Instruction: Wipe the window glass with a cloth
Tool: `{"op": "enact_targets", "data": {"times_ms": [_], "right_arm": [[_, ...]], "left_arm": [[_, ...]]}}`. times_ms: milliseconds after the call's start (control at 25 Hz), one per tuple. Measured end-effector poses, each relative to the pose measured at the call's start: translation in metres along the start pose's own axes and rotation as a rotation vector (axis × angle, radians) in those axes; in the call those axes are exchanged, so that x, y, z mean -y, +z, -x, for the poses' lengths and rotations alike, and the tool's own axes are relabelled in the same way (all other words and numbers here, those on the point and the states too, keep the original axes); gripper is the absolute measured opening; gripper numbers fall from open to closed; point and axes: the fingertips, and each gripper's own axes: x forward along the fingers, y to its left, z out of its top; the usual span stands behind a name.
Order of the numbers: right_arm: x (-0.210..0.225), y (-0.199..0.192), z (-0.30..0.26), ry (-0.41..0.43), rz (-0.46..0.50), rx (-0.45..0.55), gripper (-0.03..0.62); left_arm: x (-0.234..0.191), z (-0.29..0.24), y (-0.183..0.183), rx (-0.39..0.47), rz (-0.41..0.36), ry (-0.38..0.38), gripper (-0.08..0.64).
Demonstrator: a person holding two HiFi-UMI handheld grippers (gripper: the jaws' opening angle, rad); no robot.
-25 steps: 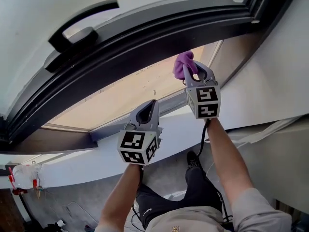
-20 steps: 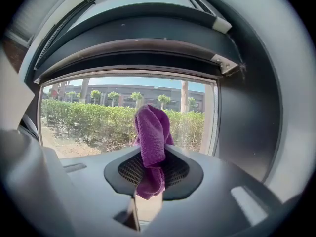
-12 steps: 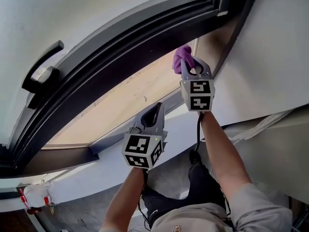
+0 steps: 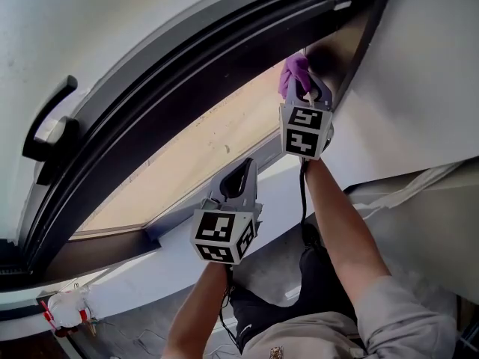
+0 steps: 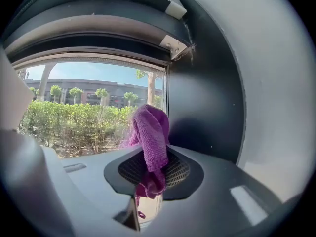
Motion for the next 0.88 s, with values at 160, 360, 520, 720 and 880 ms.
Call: {"op": "enact_targets", "data": {"times_ms": [160, 360, 520, 720, 880], "right_arm": [[0.001, -0.01, -0.003, -0.022, -0.006, -0.004, 0.092], [-0.001, -0.051, -0.013, -0.016, 0.009, -0.066, 0.092], [-0.001, -0.083, -0.021, -0.004, 0.01, -0.103, 0.092], [-0.008, -0.083, -0.024, 0.066, -0.01, -0.085, 0.091], [-0.028, -0.081, -0.017, 0.186, 0.024, -0.079, 0.089]], "left_arm": [[-0.01, 0.008, -0.025, -0.032, 0.022, 0.005, 0.0], [-0.017, 0.014, -0.049, -0.028, 0.045, 0.011, 0.0], [-0.024, 0.014, -0.064, -0.037, 0.059, 0.011, 0.0], [-0.034, 0.012, -0.069, -0.03, 0.071, 0.028, 0.0], [-0.041, 0.012, -0.07, -0.024, 0.092, 0.068, 0.0]]}}
